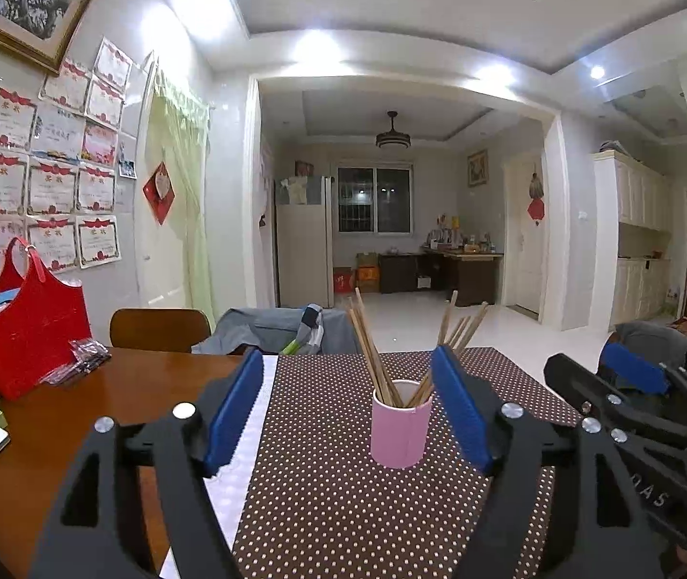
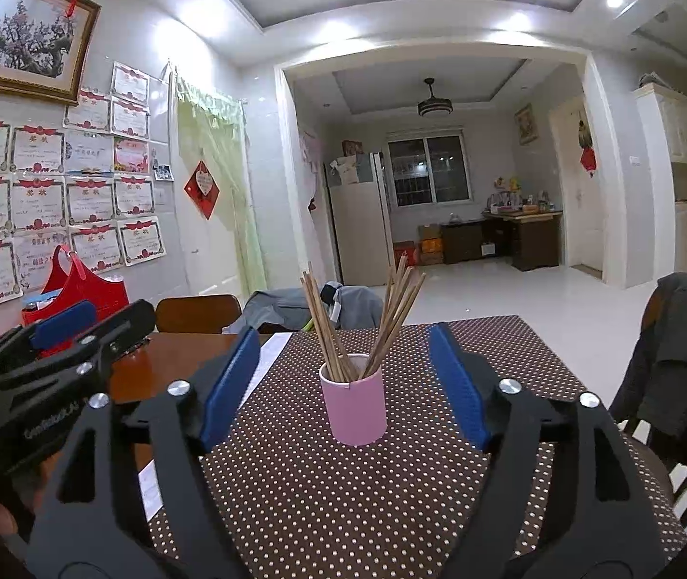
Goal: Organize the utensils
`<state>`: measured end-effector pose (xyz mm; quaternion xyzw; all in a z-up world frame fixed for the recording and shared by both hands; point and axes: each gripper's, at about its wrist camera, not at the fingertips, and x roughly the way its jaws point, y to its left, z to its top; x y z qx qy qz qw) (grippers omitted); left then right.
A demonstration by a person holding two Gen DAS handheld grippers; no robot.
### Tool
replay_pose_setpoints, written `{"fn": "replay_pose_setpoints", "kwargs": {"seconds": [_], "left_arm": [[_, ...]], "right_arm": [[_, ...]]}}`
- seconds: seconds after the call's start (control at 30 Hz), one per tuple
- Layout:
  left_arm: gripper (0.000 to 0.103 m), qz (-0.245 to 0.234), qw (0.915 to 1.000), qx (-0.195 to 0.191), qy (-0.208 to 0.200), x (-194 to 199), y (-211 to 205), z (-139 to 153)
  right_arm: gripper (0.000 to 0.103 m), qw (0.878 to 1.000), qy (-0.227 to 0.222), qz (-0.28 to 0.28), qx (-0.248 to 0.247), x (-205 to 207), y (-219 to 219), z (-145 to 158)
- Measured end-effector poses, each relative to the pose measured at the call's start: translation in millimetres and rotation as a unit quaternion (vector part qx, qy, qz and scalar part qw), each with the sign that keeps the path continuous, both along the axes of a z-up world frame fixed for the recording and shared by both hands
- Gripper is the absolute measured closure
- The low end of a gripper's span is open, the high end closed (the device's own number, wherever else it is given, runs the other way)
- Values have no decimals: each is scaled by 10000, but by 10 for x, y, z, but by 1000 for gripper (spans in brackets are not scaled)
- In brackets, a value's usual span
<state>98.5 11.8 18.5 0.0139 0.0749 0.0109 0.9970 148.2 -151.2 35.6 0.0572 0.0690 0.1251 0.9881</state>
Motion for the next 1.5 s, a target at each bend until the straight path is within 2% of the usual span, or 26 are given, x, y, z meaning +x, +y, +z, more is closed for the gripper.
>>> {"fn": "replay_pose_setpoints", "kwargs": {"seconds": [0.23, 0.5, 0.7, 0.93, 1.5], "left_arm": [[30, 82, 9998, -151, 32, -266, 20, 14], [24, 99, 9998, -96, -127, -464, -12, 45], [22, 94, 9997, 49, -209, -513, -42, 45], [22, 113, 9996, 65, -268, -546, -65, 43], [22, 35, 9991, 101, -401, -611, -158, 54]], "right_arm": [[21, 9999, -48, 7, -100, -313, 9, 42], [17, 9997, -183, -63, -166, -532, -33, 77], [15, 9993, -243, -166, -232, -602, -68, 67], [14, 9987, -288, -227, -368, -671, -49, 56], [10, 9985, -250, -358, -337, -722, -123, 79]]}}
